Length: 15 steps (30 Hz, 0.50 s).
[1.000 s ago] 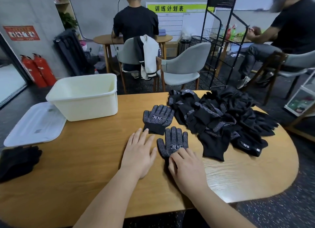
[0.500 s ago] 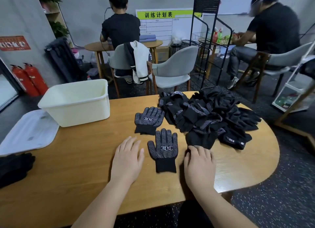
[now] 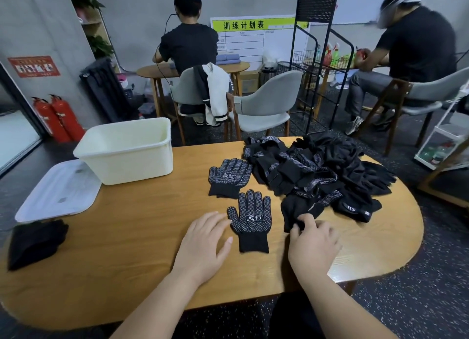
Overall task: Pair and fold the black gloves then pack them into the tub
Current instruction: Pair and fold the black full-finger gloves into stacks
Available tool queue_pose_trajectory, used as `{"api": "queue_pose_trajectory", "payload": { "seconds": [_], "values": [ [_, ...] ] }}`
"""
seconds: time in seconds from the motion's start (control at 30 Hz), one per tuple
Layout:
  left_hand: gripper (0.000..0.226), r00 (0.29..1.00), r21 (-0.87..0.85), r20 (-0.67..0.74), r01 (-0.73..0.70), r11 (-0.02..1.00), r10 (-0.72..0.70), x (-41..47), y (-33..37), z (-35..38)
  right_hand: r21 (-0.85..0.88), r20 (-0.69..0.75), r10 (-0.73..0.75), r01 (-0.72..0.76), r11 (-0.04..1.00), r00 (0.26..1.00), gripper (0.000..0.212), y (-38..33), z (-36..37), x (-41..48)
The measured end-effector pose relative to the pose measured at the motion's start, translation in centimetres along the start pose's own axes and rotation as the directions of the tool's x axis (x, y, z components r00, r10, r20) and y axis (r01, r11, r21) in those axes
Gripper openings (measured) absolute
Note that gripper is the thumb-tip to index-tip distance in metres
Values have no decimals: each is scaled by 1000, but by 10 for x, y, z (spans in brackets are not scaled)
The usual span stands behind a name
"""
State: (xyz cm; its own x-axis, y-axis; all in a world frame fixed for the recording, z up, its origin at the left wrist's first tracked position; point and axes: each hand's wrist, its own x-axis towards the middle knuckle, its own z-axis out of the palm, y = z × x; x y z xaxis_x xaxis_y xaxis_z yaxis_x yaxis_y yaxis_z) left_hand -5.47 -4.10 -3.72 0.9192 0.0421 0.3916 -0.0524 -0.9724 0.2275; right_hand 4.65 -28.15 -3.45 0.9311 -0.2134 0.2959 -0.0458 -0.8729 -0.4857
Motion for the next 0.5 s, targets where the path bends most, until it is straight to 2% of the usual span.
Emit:
{"api": "queue_pose_trajectory", "payload": {
  "seconds": [0.1,0.2,0.33,0.43,0.5],
  "values": [
    [46,992,-30,80,-93,995,95,-4,3,-4,132,-9,-119,119,984,993,17,-8,-12,1],
    [50,978,-31,173,-113,993,117,-5,5,-6,281,26,-229,213,936,973,20,-30,-33,9],
    [50,988,-30,148,-45,999,49,-5,9,-11,380,91,-411,350,856,907,28,-69,-60,39],
    [48,996,-11,83,44,999,-43,-7,11,-14,360,217,-489,397,845,845,49,-98,-79,75],
    [49,989,15,83,119,993,-120,-7,12,-14,314,239,-518,439,842,822,59,-116,-90,96]
  ]
}}
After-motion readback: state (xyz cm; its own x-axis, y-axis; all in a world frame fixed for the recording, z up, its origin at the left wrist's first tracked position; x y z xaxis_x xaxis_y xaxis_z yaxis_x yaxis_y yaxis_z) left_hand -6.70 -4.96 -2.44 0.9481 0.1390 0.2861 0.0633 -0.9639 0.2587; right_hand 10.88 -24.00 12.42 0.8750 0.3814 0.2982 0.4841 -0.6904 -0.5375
